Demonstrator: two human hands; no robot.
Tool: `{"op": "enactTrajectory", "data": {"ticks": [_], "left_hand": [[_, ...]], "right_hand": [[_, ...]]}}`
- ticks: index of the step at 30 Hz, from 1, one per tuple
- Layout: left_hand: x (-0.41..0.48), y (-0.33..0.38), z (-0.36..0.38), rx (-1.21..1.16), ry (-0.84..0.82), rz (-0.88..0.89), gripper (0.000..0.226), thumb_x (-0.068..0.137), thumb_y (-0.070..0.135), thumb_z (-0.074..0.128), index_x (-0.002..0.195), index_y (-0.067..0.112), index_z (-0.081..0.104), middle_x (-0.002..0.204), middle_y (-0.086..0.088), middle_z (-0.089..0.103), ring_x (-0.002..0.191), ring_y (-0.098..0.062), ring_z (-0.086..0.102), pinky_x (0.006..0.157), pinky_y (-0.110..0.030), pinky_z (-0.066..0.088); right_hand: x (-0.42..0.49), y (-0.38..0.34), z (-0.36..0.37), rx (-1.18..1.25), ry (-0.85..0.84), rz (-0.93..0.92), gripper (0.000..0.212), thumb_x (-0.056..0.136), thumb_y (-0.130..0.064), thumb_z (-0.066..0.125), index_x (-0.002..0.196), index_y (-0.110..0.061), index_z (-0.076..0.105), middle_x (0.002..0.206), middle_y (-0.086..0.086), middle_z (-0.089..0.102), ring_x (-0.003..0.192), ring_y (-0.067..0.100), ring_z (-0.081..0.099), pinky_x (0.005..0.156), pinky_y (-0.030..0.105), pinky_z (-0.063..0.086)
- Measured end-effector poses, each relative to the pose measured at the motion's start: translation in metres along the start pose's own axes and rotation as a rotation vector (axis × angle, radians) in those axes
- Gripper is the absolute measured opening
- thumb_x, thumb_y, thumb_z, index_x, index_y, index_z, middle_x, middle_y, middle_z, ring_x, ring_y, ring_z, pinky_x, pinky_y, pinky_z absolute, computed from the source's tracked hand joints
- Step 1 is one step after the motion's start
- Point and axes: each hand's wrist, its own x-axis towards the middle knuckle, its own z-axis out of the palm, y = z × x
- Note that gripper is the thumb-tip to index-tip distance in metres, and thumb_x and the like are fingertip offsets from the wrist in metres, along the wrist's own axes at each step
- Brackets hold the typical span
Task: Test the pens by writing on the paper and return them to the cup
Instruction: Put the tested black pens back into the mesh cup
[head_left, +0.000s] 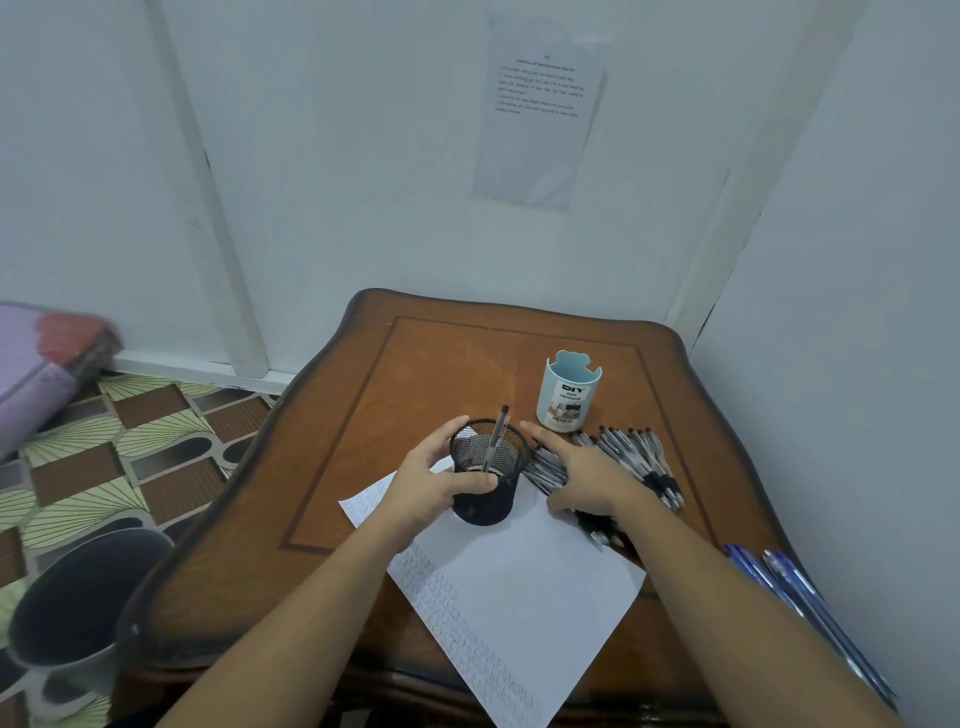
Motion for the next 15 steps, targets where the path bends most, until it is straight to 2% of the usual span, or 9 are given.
{"op": "enactTrajectory", "data": {"ticks": [4, 7, 10, 12, 15], "left_hand": [[-0.001, 0.000, 0.000, -0.012, -0.006, -0.003, 0.075, 0.070, 0.015, 0.084, 0.132, 0.041, 0.050, 0.136, 0.004, 0.052, 0.122, -0.023, 0.051, 0.081, -0.028, 0.052], [0.000, 0.001, 0.000, -0.017, -0.005, -0.007, 0.073, 0.074, 0.010, 0.081, 0.133, 0.039, 0.050, 0.136, 0.003, 0.051, 0.122, -0.023, 0.051, 0.080, -0.028, 0.052], [-0.001, 0.001, 0.000, -0.017, -0.008, -0.012, 0.073, 0.073, 0.010, 0.082, 0.131, 0.041, 0.050, 0.136, 0.004, 0.051, 0.124, -0.024, 0.049, 0.086, -0.032, 0.051], [-0.001, 0.002, 0.000, -0.028, -0.009, -0.013, 0.072, 0.073, 0.010, 0.082, 0.131, 0.041, 0.051, 0.135, 0.004, 0.052, 0.123, -0.023, 0.050, 0.088, -0.034, 0.051], [-0.003, 0.002, 0.000, -0.037, -0.012, -0.017, 0.075, 0.068, 0.013, 0.084, 0.130, 0.042, 0.052, 0.135, 0.004, 0.052, 0.121, -0.023, 0.052, 0.088, -0.035, 0.052]], "right_hand": [[0.002, 0.000, 0.002, -0.015, 0.025, 0.010, 0.116, 0.067, -0.011, 0.074, 0.147, -0.057, 0.004, 0.139, 0.011, 0.055, 0.107, 0.027, 0.061, 0.085, 0.044, 0.057], [0.002, 0.002, 0.001, 0.105, 0.035, 0.035, 0.114, 0.068, -0.005, 0.074, 0.151, -0.049, 0.009, 0.154, 0.006, 0.038, 0.123, 0.030, 0.053, 0.091, 0.043, 0.055], [0.001, 0.007, -0.003, 0.312, 0.062, 0.058, 0.112, 0.070, 0.002, 0.074, 0.151, -0.048, 0.014, 0.162, 0.002, 0.021, 0.130, 0.029, 0.048, 0.094, 0.042, 0.054], [0.002, 0.009, -0.010, 0.534, 0.126, 0.028, 0.112, 0.070, 0.006, 0.074, 0.149, -0.050, 0.018, 0.161, 0.002, 0.024, 0.127, 0.025, 0.052, 0.094, 0.041, 0.055], [0.000, 0.004, -0.030, 0.832, 0.332, -0.030, 0.107, 0.072, 0.012, 0.073, 0.147, -0.048, 0.024, 0.156, 0.005, 0.031, 0.130, 0.025, 0.049, 0.100, 0.043, 0.050]]}}
